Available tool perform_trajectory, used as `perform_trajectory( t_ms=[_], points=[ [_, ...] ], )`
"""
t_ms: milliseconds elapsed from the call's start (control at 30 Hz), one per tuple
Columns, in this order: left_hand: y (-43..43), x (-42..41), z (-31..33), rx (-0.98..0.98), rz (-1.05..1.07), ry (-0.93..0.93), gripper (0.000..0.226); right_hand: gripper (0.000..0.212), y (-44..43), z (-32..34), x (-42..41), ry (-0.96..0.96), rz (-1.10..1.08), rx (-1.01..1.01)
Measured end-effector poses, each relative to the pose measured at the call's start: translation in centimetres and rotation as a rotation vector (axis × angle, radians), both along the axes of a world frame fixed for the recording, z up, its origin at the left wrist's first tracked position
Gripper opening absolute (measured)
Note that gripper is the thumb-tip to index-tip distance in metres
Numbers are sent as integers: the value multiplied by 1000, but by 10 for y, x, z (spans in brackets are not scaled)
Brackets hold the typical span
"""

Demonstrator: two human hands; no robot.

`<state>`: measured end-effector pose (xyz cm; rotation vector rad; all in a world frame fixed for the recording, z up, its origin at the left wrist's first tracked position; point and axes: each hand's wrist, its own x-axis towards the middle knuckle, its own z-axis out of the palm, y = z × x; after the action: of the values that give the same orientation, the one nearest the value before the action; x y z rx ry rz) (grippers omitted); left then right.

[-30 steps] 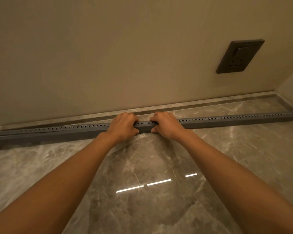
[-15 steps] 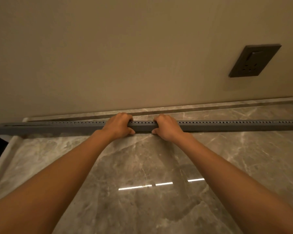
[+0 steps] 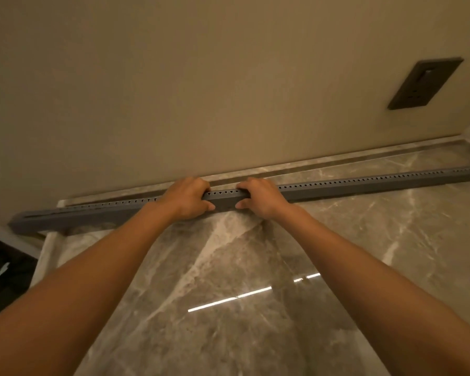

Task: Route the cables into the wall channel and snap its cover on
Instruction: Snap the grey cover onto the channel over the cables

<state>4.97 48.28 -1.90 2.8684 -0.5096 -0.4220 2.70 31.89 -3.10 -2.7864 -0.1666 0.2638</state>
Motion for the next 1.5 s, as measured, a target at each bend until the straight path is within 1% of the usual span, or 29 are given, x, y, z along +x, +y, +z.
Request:
perform_trajectory(
  t_ms=[167,267,367,467,600,700,867,1000,1167,1367,1500],
  points=[
    [1,-8,-4,58,-79,-151,30,27,3,2,-2,-4,-55,1],
    [1,-8,-6,76,-109,-175,32,25,4,3,-2,-9,-76,2],
    [1,-9,-8,48,-111,-199,32,25,4,3,-3,-14,-82,-21],
    [3,-11,-8,-22,-86,-177,31,24,7,4,-5,-17,-92,-40],
    [13,-13,-6,-90,-54,-99,32,21,17,10,-8,-21,-76,-132],
    [30,-13,-3,-86,-11,-79,32,23,33,9,-10,-28,-58,-131],
    [69,-12,0,-39,44,-48,35,27,76,6,-9,-35,-4,-76],
    [96,-11,4,-3,71,-25,35,26,110,6,-6,-12,44,-27],
    [109,-14,2,48,31,-77,36,22,126,8,-3,-10,64,-12],
    [108,-17,-2,38,-15,-166,27,18,127,9,-5,-34,65,-18],
    [110,-16,-5,-7,-31,-164,27,9,127,12,-7,-24,56,-32]
  ],
)
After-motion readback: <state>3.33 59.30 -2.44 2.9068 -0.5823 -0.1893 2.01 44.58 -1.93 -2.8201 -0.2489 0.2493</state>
